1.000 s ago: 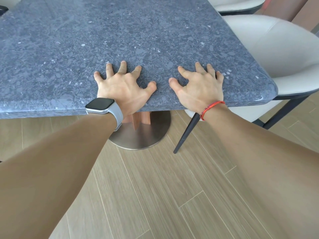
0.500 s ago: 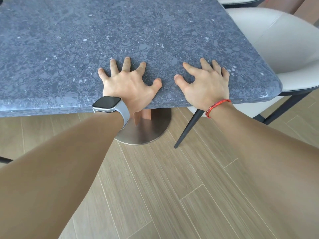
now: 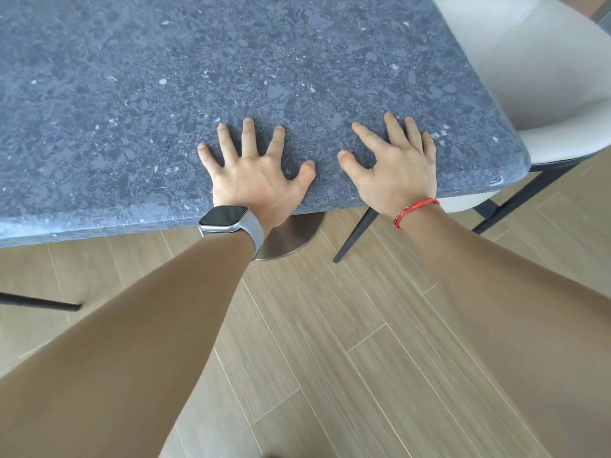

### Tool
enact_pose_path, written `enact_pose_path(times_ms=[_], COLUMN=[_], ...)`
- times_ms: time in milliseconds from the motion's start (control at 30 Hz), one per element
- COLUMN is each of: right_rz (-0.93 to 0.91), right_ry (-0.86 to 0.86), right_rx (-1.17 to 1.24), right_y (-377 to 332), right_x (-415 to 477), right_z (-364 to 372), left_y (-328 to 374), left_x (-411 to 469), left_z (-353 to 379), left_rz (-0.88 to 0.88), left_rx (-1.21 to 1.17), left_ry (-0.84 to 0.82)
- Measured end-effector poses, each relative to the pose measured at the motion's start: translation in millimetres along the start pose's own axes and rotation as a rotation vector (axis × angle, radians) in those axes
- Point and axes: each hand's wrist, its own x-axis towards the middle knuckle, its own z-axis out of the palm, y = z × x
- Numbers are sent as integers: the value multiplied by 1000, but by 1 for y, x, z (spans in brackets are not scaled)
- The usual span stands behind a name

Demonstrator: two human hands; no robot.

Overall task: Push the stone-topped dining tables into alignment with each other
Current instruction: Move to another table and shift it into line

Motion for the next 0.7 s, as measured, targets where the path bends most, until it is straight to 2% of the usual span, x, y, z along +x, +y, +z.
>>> enact_pose_path(times_ms=[300,467,567,700], right_rz=[-22,-1,-2,23], right_ry=[27,-44,-135,-189], right_rx=[-3,27,114,382], right_y=[3,1,-2,-12], right_x=[0,2,-1,-21], right_z=[1,-5,-14,-50], left_y=[2,0,-6,-18], left_x=[-1,-1,-2,-28], left_z=[0,-5,-19,-44], left_rz=[-24,-27,-69,-76], left_rx=[-9,-87,-329,-734], left_ry=[-2,-46,-70,-125])
